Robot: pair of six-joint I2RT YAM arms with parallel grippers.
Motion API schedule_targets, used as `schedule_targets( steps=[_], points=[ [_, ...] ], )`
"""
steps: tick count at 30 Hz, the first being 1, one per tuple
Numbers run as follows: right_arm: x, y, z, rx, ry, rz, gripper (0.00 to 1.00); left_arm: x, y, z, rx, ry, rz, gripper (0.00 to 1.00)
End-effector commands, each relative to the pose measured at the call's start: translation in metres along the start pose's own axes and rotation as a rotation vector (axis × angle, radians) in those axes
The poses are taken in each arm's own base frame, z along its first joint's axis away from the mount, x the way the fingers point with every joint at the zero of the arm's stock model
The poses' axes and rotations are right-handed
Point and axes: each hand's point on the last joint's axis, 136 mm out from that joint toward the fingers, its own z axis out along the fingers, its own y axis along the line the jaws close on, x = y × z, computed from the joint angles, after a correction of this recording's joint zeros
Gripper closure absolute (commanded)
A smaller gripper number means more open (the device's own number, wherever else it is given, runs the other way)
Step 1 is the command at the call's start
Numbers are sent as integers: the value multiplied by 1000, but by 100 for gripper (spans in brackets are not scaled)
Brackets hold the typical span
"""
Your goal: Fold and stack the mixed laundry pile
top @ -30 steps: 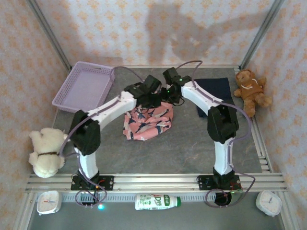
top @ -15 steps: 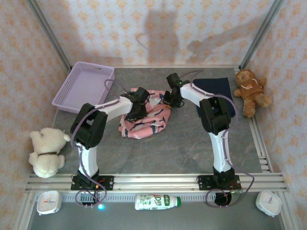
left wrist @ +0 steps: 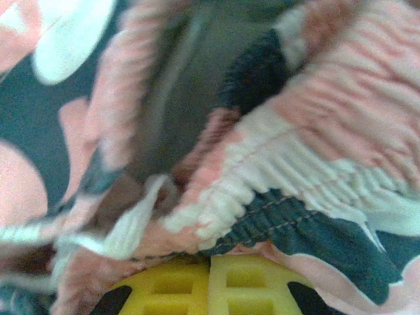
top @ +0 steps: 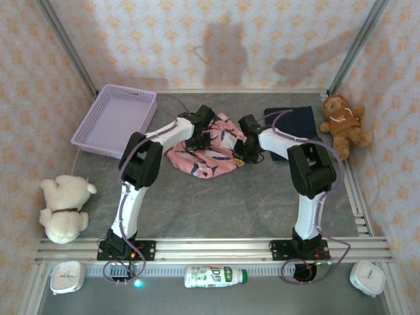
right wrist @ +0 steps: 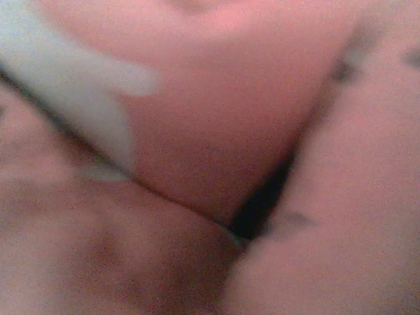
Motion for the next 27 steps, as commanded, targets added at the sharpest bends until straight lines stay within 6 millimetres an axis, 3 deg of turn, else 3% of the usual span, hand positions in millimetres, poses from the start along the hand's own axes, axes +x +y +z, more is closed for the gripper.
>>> schedule_targets(
  steps=[1, 3, 7, 11, 13, 16, 19, 24, 27],
  points=[
    [28, 7, -9, -34, 87, -22, 87, -11, -29, -9, 64, 35, 92, 89],
    [28, 13, -24, -36, 80, -59, 87, -26, -42, -19, 92, 15, 106, 81],
    [10, 22, -66, -44, -11, -110, 86, -49, -56, -69, 143, -58, 131, 60],
    [-7, 35, -88, -89, -55, -124, 86, -41, -62, -118, 209, -98, 144, 52],
    [-15, 41, -86, -97, -58, -134, 86, -23, -64, -126, 231, -97, 143, 50],
    [-26, 46, -74, -96, -47, -130, 86, 11, -70, -112, 281, -49, 107, 51],
    [-40, 45, -60, -93, -59, -102, 86, 42, -67, -83, 258, 4, 89, 54],
    [-61, 6, -33, -25, -72, 10, 87, 66, -29, -40, 107, 24, 44, 58],
    [-67, -21, -21, 4, -71, 72, 87, 76, -3, -25, 10, 47, 53, 60]
  ],
)
